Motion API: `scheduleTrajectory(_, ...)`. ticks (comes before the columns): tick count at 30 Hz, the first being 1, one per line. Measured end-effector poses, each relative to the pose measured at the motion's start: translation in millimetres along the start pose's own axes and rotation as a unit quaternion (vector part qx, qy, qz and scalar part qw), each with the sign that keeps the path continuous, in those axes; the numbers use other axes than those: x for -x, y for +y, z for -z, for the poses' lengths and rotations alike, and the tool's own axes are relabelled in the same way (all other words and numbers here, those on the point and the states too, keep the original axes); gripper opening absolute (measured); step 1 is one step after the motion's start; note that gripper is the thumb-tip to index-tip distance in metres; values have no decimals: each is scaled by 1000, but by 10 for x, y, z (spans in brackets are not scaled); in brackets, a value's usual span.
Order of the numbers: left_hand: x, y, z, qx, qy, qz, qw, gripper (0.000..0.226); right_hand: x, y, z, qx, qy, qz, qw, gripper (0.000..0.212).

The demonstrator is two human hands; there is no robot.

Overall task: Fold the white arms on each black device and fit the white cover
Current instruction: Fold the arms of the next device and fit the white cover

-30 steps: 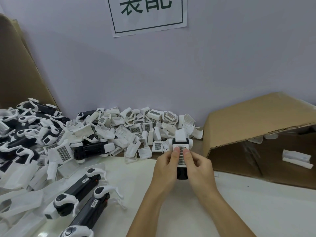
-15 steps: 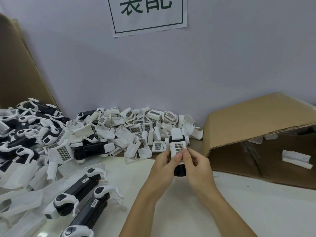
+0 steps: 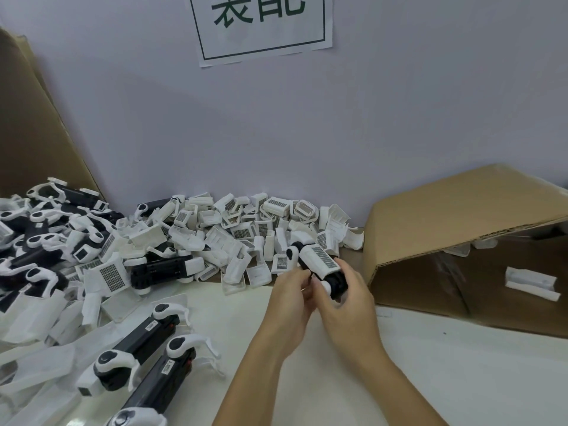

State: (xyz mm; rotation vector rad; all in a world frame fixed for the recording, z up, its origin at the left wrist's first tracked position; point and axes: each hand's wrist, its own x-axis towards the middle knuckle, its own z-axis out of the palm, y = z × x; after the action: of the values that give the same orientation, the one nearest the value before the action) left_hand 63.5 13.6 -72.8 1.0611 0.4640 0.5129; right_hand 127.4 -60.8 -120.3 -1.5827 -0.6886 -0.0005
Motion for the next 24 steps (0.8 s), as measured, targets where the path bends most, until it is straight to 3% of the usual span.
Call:
scheduleTrajectory(3,29,82,-12,-87,41,-35,995,32,-54,-5,59,-46,5,-28,999,38)
scheduleTrajectory(7,31,137,148,-188,190,-122,956,34,-101,-18,194,-107,13,-112,988,28)
scheduleTrajectory(9,26,157,231,-198,238,-169,936,23,-111,-20,235,-160,-10,-139,977,22)
scheduleTrajectory(11,18,161,262,-175,206,-169,948,8,-110,-34,245,-221,-37,-152,962,29)
scheduleTrajectory(15,-6,159,268,-100,75,-92,988,21,-107,-42,253,-267,-84,-159,947,34)
scheduleTrajectory(21,19,249,325,-106,73,-90,988,20,-127,-80,236,-229,-103,-207,946,30)
scheduleTrajectory(22,23,262,340,-119,66,-96,986,18,-144,-95,233,-224,-105,-230,941,22)
scheduleTrajectory(24,31,275,368,-136,41,-111,984,18,-149,-159,262,-286,-99,-283,910,31)
